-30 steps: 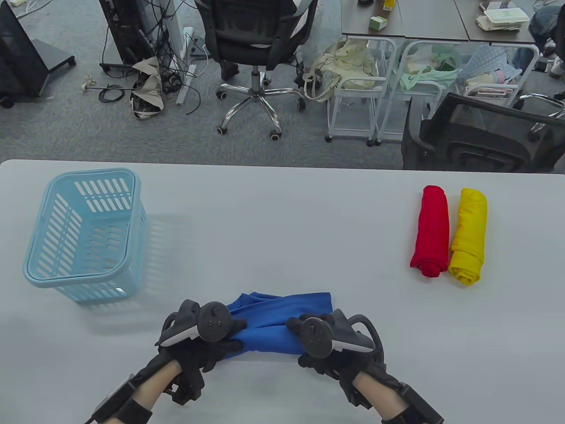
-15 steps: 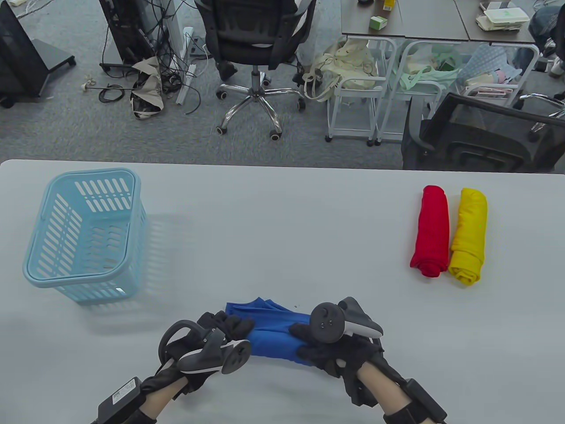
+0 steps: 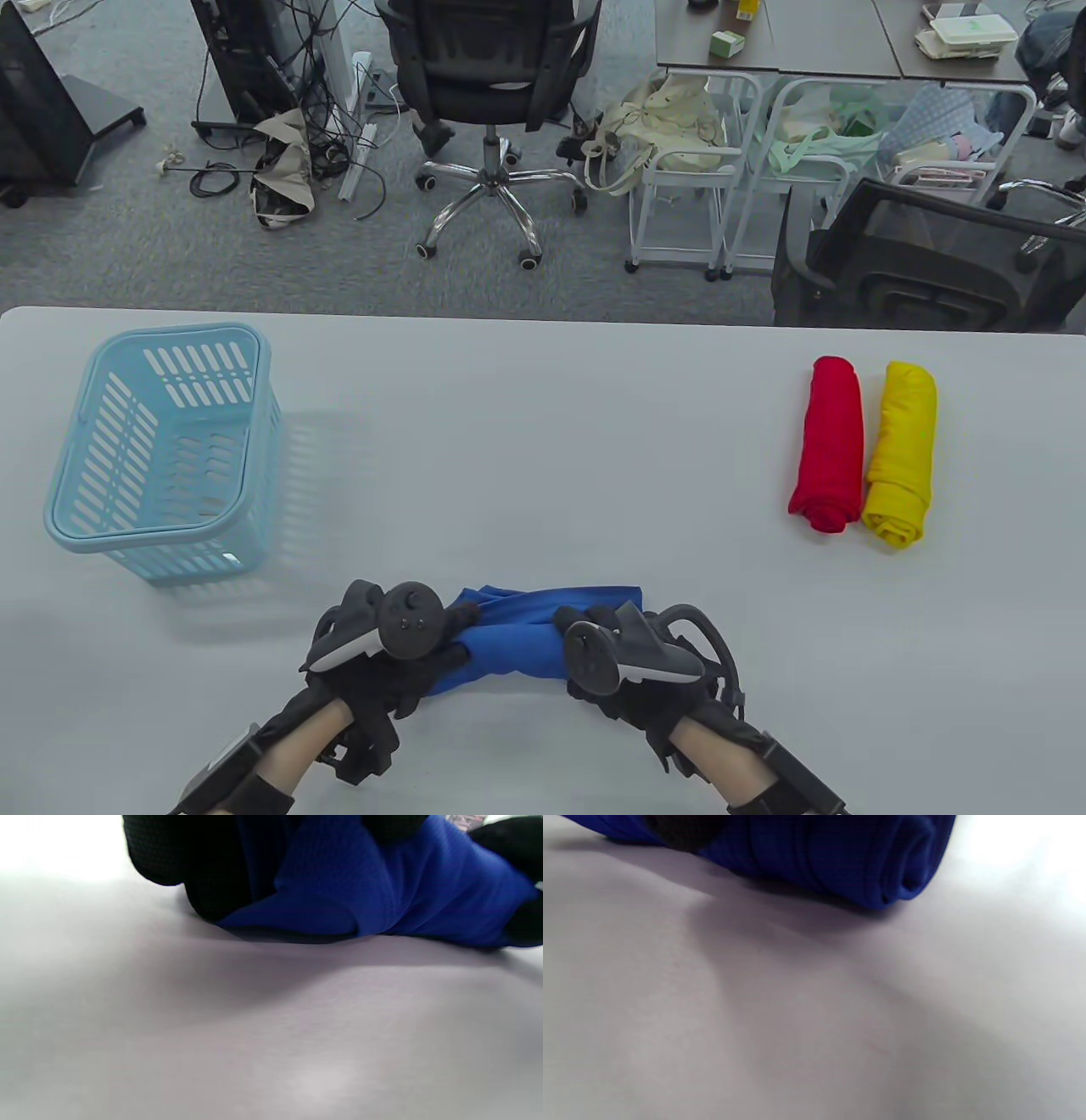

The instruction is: Roll t-shirt into tight roll

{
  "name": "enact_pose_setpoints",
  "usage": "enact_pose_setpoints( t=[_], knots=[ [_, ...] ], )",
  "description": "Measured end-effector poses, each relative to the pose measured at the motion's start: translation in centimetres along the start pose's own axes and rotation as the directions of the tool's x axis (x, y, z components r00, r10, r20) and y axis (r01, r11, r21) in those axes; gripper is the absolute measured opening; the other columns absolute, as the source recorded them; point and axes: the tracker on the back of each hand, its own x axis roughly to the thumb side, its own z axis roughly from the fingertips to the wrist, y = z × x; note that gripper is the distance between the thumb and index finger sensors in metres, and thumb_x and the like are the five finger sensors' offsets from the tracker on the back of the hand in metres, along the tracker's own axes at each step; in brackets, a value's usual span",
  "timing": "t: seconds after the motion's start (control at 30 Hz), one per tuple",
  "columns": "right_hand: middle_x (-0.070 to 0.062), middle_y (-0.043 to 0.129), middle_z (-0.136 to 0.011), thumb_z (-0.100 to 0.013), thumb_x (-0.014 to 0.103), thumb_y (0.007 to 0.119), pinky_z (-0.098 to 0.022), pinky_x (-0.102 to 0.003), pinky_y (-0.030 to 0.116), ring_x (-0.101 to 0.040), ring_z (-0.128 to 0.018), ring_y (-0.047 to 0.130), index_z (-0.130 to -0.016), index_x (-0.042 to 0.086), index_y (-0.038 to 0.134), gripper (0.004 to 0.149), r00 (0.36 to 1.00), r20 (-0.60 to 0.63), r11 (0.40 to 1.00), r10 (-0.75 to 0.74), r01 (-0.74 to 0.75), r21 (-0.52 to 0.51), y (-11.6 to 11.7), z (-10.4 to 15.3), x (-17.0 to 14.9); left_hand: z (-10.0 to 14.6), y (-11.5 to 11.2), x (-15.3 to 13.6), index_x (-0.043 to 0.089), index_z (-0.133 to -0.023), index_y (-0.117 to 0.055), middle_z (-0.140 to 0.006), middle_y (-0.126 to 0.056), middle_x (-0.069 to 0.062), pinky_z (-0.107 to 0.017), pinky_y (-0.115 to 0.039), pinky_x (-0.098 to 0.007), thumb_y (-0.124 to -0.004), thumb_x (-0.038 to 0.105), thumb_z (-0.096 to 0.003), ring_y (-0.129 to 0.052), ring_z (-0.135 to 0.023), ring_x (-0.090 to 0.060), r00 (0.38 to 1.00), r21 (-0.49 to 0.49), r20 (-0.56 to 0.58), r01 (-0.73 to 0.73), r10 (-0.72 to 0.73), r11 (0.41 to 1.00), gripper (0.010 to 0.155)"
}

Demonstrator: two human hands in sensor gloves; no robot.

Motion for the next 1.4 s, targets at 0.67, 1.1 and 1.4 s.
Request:
enact_pose_setpoints(
  t=[0.67,1.1,1.4],
  knots=[
    [-0.015,0.028,-0.121,-0.058,0.057,0.057,-0.075,-0.063,0.041,-0.046,-0.11,0.041,-0.117,0.023,0.023,0.077,1.0,0.004,0.997,0.012,-0.012,-0.073,-0.2,0.8,0.2,0.0,0.8,0.3,0.023,-0.103,-0.067,-0.081,-0.1,0.001,-0.063,-0.082,-0.044,-0.057,0.05,-0.0483,-0.102,-0.066,-0.019,0.997,-0.005,0.019,-0.073,0.073,0.997,0.062],
    [-0.016,0.035,-0.12,-0.056,0.058,0.064,-0.074,-0.059,0.048,-0.043,-0.112,0.042,-0.116,0.021,0.016,0.085,0.999,-0.046,1.0,0.013,-0.012,0.023,0.5,-1.0,-0.5,-0.7,-1.1,2.5,0.032,-0.113,-0.018,-0.125,-0.042,-0.004,-0.081,-0.057,-0.056,-0.05,0.069,-0.0414,-0.055,-0.115,-0.032,0.915,0.034,0.005,0.403,-0.403,0.915,0.086],
    [-0.017,0.021,-0.122,-0.059,0.052,0.062,-0.075,-0.063,0.039,-0.046,-0.113,0.033,-0.116,0.023,0.013,0.08,0.998,-0.004,0.997,0.061,-0.061,-0.048,0.1,0.2,0.5,-2.1,-2.2,1.1,0.028,-0.108,0.002,-0.125,-0.031,-0.008,-0.081,-0.053,-0.056,-0.042,0.07,-0.0413,-0.047,-0.115,-0.034,0.946,-0.077,0.001,0.324,-0.325,0.943,0.089]
  ],
)
